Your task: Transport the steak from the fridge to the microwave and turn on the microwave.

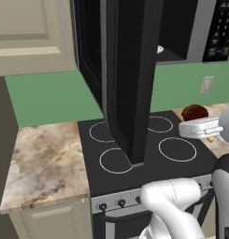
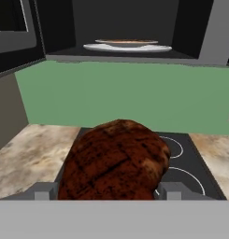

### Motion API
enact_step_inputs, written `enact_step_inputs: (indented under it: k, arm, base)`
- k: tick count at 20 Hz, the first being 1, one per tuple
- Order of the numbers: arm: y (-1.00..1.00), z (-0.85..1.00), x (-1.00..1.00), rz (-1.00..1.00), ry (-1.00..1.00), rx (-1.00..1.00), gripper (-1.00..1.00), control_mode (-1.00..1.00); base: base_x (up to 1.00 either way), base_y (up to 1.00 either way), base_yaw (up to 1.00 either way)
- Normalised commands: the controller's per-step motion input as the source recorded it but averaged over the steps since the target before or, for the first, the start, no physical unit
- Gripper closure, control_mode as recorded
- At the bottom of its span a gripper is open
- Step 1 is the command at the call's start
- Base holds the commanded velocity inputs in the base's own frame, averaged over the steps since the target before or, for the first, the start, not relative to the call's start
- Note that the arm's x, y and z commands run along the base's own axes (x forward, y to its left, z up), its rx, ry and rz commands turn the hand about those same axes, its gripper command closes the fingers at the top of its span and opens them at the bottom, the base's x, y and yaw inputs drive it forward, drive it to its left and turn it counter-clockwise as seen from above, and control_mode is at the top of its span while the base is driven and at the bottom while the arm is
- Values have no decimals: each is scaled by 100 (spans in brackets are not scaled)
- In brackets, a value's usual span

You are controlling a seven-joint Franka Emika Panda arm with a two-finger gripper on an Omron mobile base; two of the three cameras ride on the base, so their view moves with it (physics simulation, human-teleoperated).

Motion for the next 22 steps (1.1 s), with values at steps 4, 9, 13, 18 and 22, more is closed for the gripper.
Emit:
enact_step_inputs:
  k: [4, 9, 13, 18, 22]
  arm:
    - [0, 0, 0, 0, 0, 0, 100, 100]
    - [0, 0, 0, 0, 0, 0, 100, 100]
    - [0, 0, 3, 0, 0, 0, 100, -100]
    - [0, 23, 0, -3, -5, -1, 100, -100]
    - [0, 46, 0, -9, -5, -6, 100, -100]
  base:
    - [20, 0, 0]
    - [1, 0, 0]
    - [0, 0, 0]
    - [0, 0, 0]
    - [0, 0, 0]
